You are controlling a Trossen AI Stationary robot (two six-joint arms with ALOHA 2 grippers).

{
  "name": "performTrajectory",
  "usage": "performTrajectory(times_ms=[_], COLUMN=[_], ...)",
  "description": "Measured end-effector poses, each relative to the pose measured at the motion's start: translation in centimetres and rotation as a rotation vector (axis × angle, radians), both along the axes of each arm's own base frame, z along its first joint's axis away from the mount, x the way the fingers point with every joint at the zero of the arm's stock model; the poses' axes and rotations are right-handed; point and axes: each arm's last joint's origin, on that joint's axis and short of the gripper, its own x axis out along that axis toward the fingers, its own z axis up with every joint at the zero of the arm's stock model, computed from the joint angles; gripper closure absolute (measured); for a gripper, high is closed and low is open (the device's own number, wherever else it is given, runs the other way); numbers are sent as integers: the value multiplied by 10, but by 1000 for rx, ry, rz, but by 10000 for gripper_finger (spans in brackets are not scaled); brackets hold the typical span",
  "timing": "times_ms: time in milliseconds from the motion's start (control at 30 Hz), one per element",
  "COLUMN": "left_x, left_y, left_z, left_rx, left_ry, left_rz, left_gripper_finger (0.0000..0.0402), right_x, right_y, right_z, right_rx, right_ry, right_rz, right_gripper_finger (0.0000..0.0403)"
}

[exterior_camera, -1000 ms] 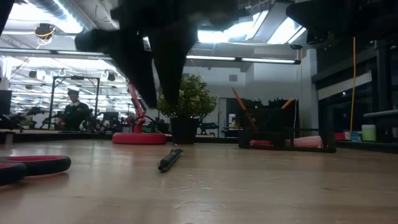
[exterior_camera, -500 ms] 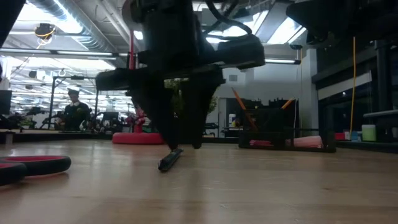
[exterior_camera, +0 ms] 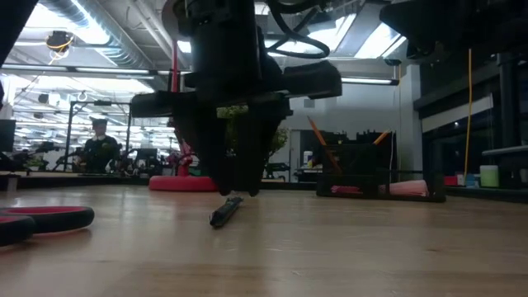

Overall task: Pick and place office supplies into organizer
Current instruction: Put the black pen into the black desk organizer

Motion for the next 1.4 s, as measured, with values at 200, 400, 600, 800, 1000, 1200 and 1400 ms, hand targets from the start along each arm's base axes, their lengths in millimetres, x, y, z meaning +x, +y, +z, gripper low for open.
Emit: performTrajectory(times_ms=[200,400,600,800,1000,1200,1400], left_x=[-2,-4,-8,-8,-8,-8,-8], left_y=[1,7,11,14,14,14,14], left_z=[0,-7,-19,-20,-21,-21,-22], left_rx=[21,12,-10,-24,-3,17,41], left_ry=[8,36,48,54,81,103,116], left_rz=[20,26,48,6,-84,-203,-297], left_gripper_finger=[276,276,276,276,277,287,324], right_x=[0,0,0,0,0,0,0], right_y=[0,0,0,0,0,0,0], right_z=[0,0,0,0,0,0,0], right_rx=[0,0,0,0,0,0,0], right_ry=[0,0,0,0,0,0,0], right_rz=[0,0,0,1,0,0,1], right_gripper_finger=[373,373,373,373,373,373,373])
